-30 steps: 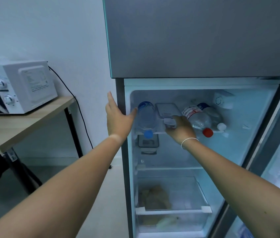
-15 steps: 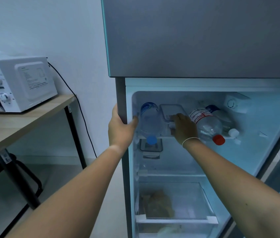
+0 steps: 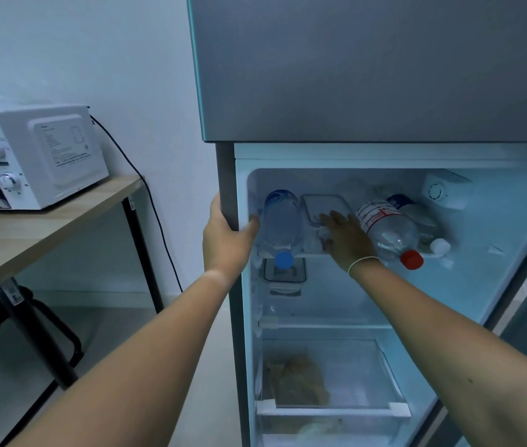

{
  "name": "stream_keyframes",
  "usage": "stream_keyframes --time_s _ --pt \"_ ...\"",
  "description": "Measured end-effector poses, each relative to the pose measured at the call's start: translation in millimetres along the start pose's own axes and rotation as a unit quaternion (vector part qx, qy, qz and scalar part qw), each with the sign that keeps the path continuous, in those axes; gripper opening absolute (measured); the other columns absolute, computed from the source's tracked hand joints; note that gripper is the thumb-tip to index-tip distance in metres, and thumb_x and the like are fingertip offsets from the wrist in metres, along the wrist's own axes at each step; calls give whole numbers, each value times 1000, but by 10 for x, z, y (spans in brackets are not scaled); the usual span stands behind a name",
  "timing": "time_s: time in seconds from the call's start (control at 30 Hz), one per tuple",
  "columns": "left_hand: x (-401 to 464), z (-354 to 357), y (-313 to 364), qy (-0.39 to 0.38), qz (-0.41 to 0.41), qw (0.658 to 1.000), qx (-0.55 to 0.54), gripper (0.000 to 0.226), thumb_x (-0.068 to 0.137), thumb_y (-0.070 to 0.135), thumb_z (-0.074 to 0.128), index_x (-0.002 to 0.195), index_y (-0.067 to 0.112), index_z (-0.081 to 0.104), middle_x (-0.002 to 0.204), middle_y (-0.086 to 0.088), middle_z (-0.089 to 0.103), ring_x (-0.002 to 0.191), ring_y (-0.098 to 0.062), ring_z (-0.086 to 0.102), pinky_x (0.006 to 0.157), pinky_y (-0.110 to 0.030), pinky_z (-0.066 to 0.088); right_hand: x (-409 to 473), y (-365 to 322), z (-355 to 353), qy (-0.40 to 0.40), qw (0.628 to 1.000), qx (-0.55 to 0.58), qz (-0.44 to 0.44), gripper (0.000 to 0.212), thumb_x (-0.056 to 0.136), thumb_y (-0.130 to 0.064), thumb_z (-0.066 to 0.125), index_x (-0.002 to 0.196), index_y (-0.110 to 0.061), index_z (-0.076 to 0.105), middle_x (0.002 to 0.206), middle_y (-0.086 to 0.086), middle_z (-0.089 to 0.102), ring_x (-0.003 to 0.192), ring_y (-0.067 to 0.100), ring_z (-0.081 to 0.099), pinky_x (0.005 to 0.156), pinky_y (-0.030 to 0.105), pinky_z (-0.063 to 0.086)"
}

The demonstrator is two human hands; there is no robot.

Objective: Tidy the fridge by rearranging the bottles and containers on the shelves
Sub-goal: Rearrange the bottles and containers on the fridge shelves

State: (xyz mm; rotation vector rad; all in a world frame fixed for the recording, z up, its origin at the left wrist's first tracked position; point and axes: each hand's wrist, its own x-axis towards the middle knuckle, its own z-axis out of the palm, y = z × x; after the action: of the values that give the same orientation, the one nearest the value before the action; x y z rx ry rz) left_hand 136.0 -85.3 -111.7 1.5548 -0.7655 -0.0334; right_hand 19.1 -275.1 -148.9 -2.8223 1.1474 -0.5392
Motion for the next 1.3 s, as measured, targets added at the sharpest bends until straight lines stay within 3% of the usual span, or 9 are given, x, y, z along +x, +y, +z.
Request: stream_keyframes --time_s 0.2,0.4,0.53,0.73,0.87,1.0,1.1,1.17,1.3 --pt "-19 -14 35 -2 6 1000 -3 48 88 21 64 132 18 45 91 11 60 73 2 58 58 -7 47 -229 -9 -36 -2 1000 15 11 55 96 -14 44 147 -21 26 157 1 23 145 36 12 106 46 39" --pt "-32 -22 41 -11 4 1000 -9 45 88 20 64 129 19 45 84 23 56 75 7 56 65 -9 43 -407 -44 -27 20 999 28 8 55 94 -13 45 145 -24 29 155 -4 24 146 31 11 103 41 41" --pt "-33 -25 36 -12 8 1000 -1 45 88 21 64 129 18 45 83 23 55 74 6 56 64 -9 42 -451 -58 22 77 987 137 36 54 90 -25 54 141 -21 38 151 0 33 145 26 18 111 37 33" --pt "-17 -17 16 -9 7 1000 0 46 87 22 65 129 17 45 84 18 57 76 -2 58 72 -18 46 -570 -208 101 272 837 393 267 58 81 -33 67 130 -8 50 136 14 46 127 33 45 100 38 42" --pt "-14 -12 8 -10 9 1000 -1 48 87 22 64 130 17 45 88 13 58 77 -5 57 67 -13 45 -523 -163 91 182 680 562 434 69 83 -44 62 139 -12 37 142 16 39 119 36 51 98 44 47" --pt "-6 -6 -1 -9 8 1000 6 46 88 22 64 130 16 45 82 19 55 72 3 55 64 -10 43 -429 -63 59 47 578 678 451 83 77 -60 59 141 -14 32 139 13 42 118 36 49 96 55 48" --pt "-3 -10 -1 -11 5 1000 2 46 88 20 64 130 19 45 85 17 58 75 3 57 66 -10 44 -360 -46 46 -3 547 734 402 61 83 -57 54 125 -14 43 112 15 51 112 36 50 93 55 50" --pt "-8 -12 6 -13 2 1000 -3 48 88 19 64 131 20 44 91 14 60 78 1 58 70 -12 45 -339 -64 29 -6 545 750 375 46 88 -51 52 108 -11 48 84 13 56 81 29 58 79 47 53" --pt "-12 -22 20 -18 -3 1000 10 49 88 21 64 133 20 44 86 22 57 78 2 57 73 -16 45 -364 -94 33 21 546 749 375 32 86 -45 57 85 -13 53 71 12 56 56 22 56 56 35 53"
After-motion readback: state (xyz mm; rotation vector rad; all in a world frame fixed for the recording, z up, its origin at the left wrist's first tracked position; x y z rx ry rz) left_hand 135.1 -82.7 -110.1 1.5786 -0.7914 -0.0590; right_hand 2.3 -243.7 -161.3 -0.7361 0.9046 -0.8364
